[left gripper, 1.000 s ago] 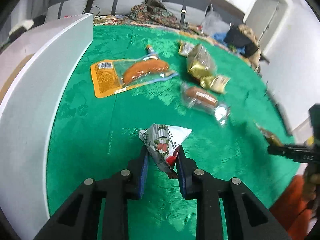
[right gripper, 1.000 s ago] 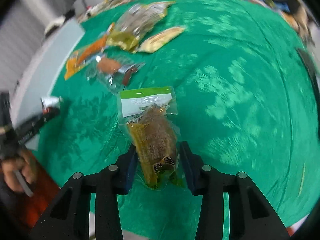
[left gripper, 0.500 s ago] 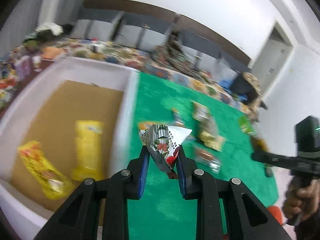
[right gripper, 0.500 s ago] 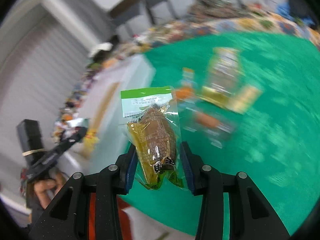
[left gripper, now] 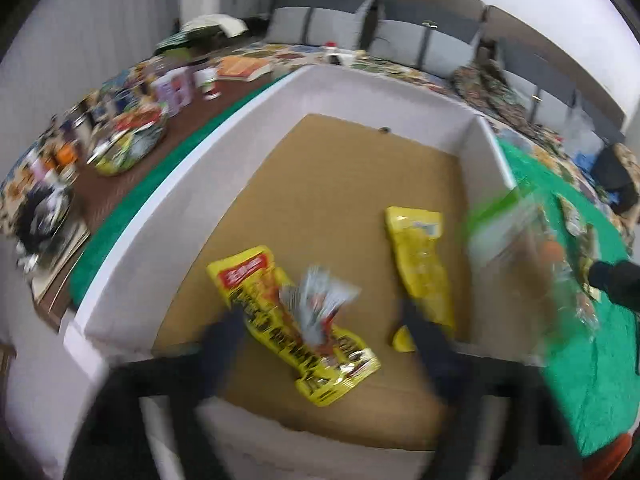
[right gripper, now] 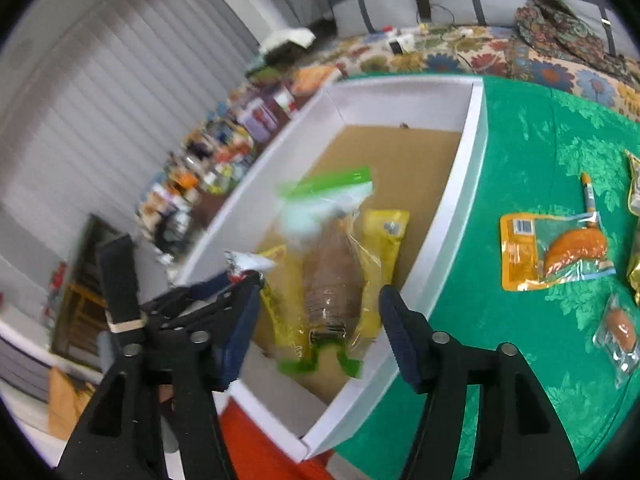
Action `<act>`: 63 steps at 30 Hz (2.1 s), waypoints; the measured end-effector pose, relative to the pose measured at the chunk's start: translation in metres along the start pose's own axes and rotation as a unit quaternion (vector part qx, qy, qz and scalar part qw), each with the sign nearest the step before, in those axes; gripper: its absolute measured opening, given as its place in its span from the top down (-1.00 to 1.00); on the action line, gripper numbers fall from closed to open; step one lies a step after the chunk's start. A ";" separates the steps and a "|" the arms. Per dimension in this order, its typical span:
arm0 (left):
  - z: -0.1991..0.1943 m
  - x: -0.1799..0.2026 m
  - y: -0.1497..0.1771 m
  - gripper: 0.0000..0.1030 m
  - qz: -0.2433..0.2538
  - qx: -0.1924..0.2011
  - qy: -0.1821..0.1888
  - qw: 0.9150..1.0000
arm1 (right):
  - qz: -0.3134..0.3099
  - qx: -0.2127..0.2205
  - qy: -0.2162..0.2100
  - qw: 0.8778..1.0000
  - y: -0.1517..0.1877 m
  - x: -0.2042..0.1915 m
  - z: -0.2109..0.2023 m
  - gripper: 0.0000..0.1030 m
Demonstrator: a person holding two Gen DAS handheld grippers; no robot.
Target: Organize snacks
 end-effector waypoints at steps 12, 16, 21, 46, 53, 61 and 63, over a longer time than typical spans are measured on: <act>-0.049 0.126 0.017 -0.81 0.052 0.061 0.134 0.988 | -0.016 0.090 0.262 0.961 0.110 0.186 -0.067 -0.36; -0.047 0.214 0.043 -0.99 0.112 0.041 0.205 0.971 | 0.034 0.060 0.367 0.927 0.169 0.289 -0.094 -0.35; 0.025 0.302 0.090 -0.99 0.172 -0.041 0.200 0.964 | 0.135 0.043 0.404 0.904 0.203 0.371 -0.124 -0.36; 0.137 0.319 0.104 -1.00 0.204 -0.043 0.101 0.973 | 0.182 0.080 0.397 0.896 0.193 0.419 -0.123 -0.64; 0.137 0.319 0.104 -1.00 0.203 -0.044 0.102 0.973 | 0.182 0.080 0.397 0.896 0.193 0.419 -0.123 -0.65; 0.137 0.320 0.104 -1.00 0.203 -0.044 0.102 0.973 | 0.181 0.080 0.397 0.896 0.193 0.419 -0.123 -0.66; 0.137 0.319 0.104 -1.00 0.203 -0.044 0.102 0.973 | 0.181 0.080 0.397 0.896 0.193 0.419 -0.123 -0.67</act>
Point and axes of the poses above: each gripper's, at about its wrist camera, not at the fingertips, and z roughly the way its jaws point, x to its right, y to its underside, the point moved 2 cm from there along z, roughly the way its jaws point, and after that the axes turned 9 degrees about y, right-handed, at the moved point
